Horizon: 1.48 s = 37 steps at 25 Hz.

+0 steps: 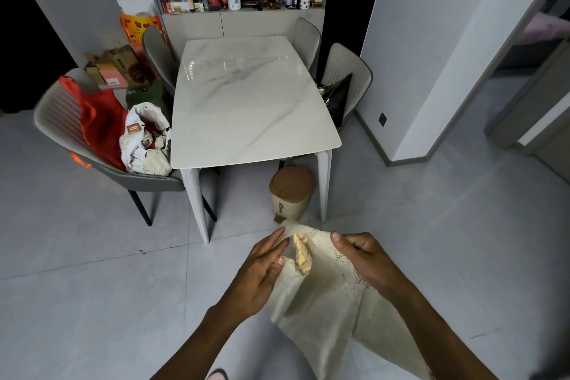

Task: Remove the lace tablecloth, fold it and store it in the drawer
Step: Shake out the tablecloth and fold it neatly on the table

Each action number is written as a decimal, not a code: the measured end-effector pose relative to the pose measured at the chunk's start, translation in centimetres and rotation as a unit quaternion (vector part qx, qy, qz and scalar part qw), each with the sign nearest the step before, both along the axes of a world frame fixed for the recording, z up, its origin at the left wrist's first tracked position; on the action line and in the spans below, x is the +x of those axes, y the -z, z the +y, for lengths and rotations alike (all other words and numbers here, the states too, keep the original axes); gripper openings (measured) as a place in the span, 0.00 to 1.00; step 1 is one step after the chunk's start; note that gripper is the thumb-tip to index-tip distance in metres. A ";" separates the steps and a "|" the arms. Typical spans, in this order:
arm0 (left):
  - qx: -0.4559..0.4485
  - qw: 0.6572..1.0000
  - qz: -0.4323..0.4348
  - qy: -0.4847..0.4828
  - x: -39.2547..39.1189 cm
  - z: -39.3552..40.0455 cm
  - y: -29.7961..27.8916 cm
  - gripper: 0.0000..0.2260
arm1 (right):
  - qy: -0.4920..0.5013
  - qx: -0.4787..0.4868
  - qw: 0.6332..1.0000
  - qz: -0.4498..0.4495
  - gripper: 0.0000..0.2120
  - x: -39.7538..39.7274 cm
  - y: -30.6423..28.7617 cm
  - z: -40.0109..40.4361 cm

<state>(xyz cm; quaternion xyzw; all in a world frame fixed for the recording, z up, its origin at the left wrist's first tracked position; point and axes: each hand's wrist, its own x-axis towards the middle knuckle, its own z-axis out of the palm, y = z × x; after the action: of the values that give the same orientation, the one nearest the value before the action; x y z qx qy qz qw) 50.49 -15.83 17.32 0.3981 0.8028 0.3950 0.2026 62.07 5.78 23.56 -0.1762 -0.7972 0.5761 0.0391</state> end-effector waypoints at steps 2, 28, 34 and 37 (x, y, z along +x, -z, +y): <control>0.010 1.000 -0.027 -0.013 -0.1 0.0 0.2 0.19 | -0.016 0.001 1.000 -0.004 0.25 0.3 0.1 0.5; -0.005 0.983 0.166 0.080 -6.0 0.5 -14.7 0.06 | 0.022 0.488 0.846 0.211 0.11 -3.9 2.1 -4.4; 0.015 0.992 0.120 0.024 -7.5 -2.6 -15.0 0.04 | 0.092 0.423 0.864 0.258 0.04 -5.1 1.5 -5.4; 0.026 0.995 0.100 -0.007 -7.8 -3.5 -14.6 0.05 | 0.054 0.389 0.880 0.266 0.01 -5.3 1.4 -6.0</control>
<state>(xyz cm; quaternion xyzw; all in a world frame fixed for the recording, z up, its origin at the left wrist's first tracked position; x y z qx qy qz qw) 42.66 -19.31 31.87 0.4353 0.8114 0.3748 0.1083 56.82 -0.23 22.17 -0.0298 -0.9062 0.2417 0.3457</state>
